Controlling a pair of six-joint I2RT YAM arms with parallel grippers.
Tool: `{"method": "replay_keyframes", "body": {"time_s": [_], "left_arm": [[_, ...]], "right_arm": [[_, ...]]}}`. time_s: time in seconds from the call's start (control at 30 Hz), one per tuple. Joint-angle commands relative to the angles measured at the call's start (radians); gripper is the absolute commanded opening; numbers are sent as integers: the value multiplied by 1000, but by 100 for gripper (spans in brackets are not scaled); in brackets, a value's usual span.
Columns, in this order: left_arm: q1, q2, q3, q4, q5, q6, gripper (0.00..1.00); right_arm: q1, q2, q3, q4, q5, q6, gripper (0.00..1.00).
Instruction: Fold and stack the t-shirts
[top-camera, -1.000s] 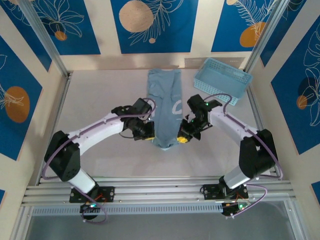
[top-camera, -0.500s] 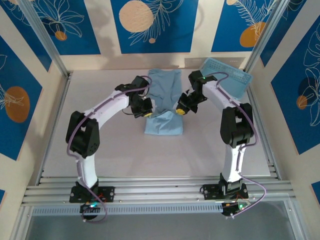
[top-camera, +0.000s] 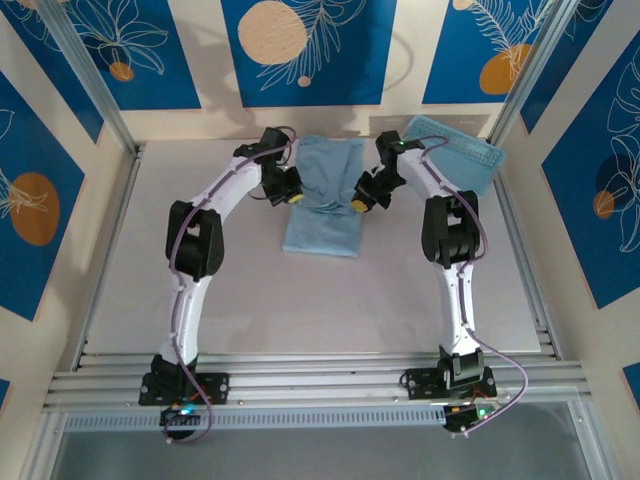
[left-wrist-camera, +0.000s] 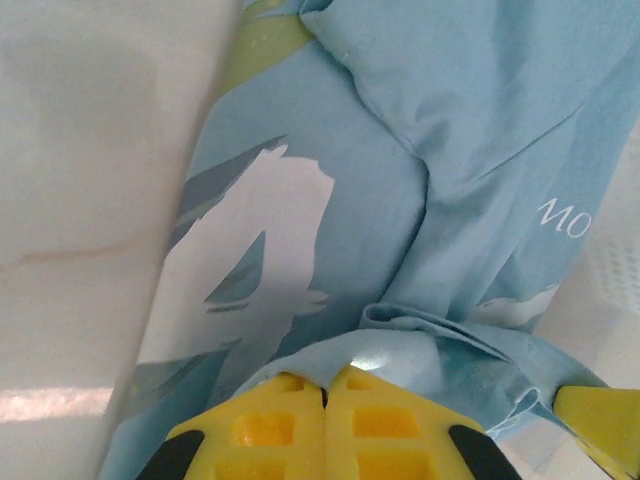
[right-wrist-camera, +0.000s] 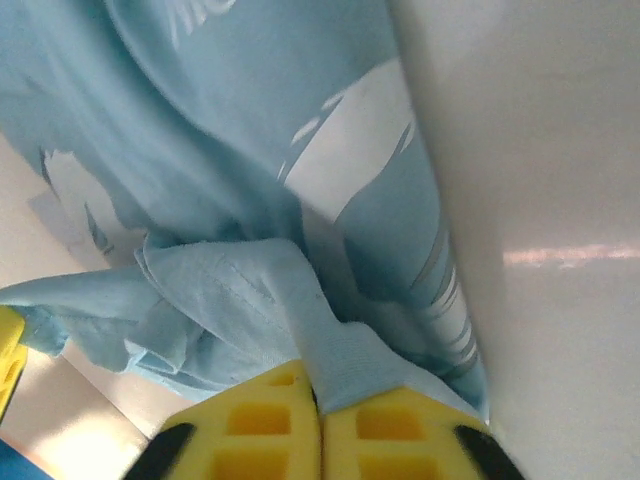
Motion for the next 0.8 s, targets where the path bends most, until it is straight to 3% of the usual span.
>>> {"method": "replay_keyframes", "body": {"time_s": [0.0, 0.1, 0.2, 0.3, 0.53, 0.77], "left_arm": [[20, 61, 103, -72, 52, 28, 22], [21, 35, 120, -105, -14, 54, 45], [21, -52, 38, -111, -75, 71, 47], [22, -192, -178, -61, -107, 66, 48], [14, -404, -669, 115, 18, -44, 52], [-10, -354, -728, 172, 68, -66, 55]], "right_arm": [[-16, 26, 59, -24, 1, -2, 34], [-24, 5, 77, -18, 33, -16, 50], [-23, -61, 32, 1, 65, -38, 56], [-16, -168, -105, 41, 87, -50, 59], [51, -433, -538, 175, 74, -13, 61], [97, -497, -757, 289, 1, 82, 63]]}}
